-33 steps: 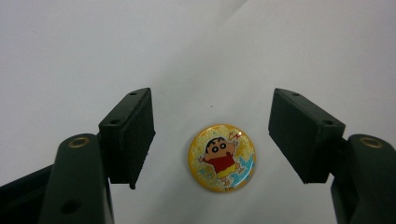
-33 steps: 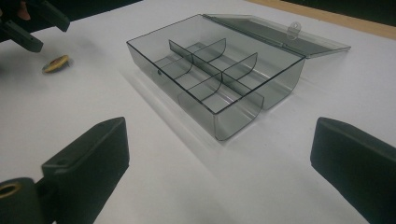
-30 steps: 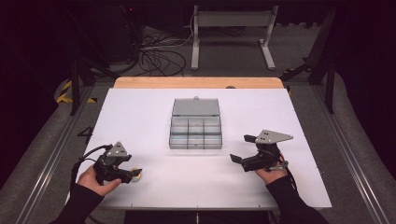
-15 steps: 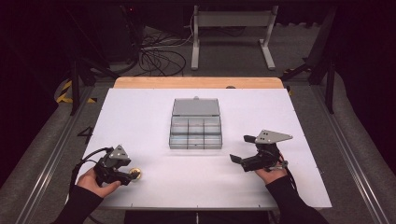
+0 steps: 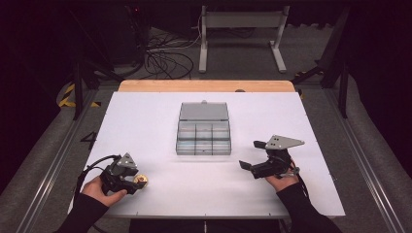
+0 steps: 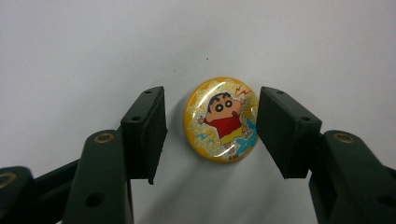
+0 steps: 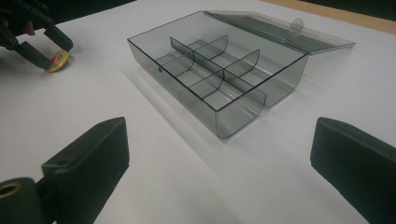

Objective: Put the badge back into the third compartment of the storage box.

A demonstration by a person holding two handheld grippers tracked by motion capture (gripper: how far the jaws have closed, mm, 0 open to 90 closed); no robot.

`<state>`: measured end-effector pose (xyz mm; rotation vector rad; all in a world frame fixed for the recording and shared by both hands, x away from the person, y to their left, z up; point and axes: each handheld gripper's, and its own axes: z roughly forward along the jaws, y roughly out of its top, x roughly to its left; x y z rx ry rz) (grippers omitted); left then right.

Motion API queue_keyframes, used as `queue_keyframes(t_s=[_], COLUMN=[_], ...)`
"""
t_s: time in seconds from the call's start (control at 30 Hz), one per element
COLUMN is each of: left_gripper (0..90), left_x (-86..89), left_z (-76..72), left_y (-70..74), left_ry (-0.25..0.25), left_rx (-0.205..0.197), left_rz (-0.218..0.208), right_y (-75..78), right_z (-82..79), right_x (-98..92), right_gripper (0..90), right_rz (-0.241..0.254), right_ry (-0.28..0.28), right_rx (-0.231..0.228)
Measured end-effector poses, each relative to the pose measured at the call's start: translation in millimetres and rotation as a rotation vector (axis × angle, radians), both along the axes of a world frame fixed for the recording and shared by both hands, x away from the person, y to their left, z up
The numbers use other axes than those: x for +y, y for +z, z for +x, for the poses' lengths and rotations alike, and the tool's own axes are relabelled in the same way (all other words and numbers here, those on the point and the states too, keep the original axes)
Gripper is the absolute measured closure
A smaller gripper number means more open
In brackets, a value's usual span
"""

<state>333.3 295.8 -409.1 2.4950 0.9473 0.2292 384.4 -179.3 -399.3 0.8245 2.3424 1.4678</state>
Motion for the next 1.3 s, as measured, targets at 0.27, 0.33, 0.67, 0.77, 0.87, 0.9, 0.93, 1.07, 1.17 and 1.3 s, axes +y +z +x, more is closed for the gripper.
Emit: queue_keyframes(t_s=[0.27,0.33,0.67,0.77,0.87,0.9,0.93,1.07,1.17,1.3], left_gripper=[47.4,47.6,64.2,68.0,72.9,74.4,75.5,80.5,83.3,85.2], left_x=[-4.1,-4.5,-0.6,-1.7,-2.0,-1.7,-1.6,-2.0,-3.8,-4.4], left_z=[-0.2,-0.4,-4.4,-6.5,-8.2,-8.5,-8.9,-11.6,-13.5,-13.7], left_y=[-2.6,-2.3,8.1,11.0,14.8,15.6,16.5,21.0,23.0,23.6], left_ry=[-0.007,-0.006,0.008,0.005,-0.004,-0.01,-0.01,-0.039,-0.062,-0.08], left_rx=[0.008,0.007,-0.022,-0.043,-0.048,-0.043,-0.043,-0.028,-0.016,0.01], left_rz=[0.031,0.035,0.008,0.013,0.003,-0.006,-0.008,-0.034,-0.044,-0.06], right_y=[-0.4,-0.4,-0.9,-0.8,-0.9,-1.0,-1.1,-0.9,-0.7,-1.1], right_z=[0.0,0.1,0.1,0.1,0.1,0.1,0.0,-0.2,-0.5,-0.4], right_x=[0.5,0.3,0.9,0.8,1.0,1.2,1.3,1.4,1.4,1.9], right_gripper=[5.3,5.3,5.4,5.5,5.9,6.0,6.0,6.1,6.2,6.2], right_rz=[-0.001,-0.001,-0.008,-0.008,-0.01,-0.013,-0.015,-0.013,-0.012,-0.015], right_ry=[0.002,0.001,-0.003,-0.003,-0.004,-0.004,-0.003,-0.002,-0.001,0.0], right_rx=[0.001,0.002,0.001,0.002,0.001,0.001,0.0,0.0,-0.002,-0.001])
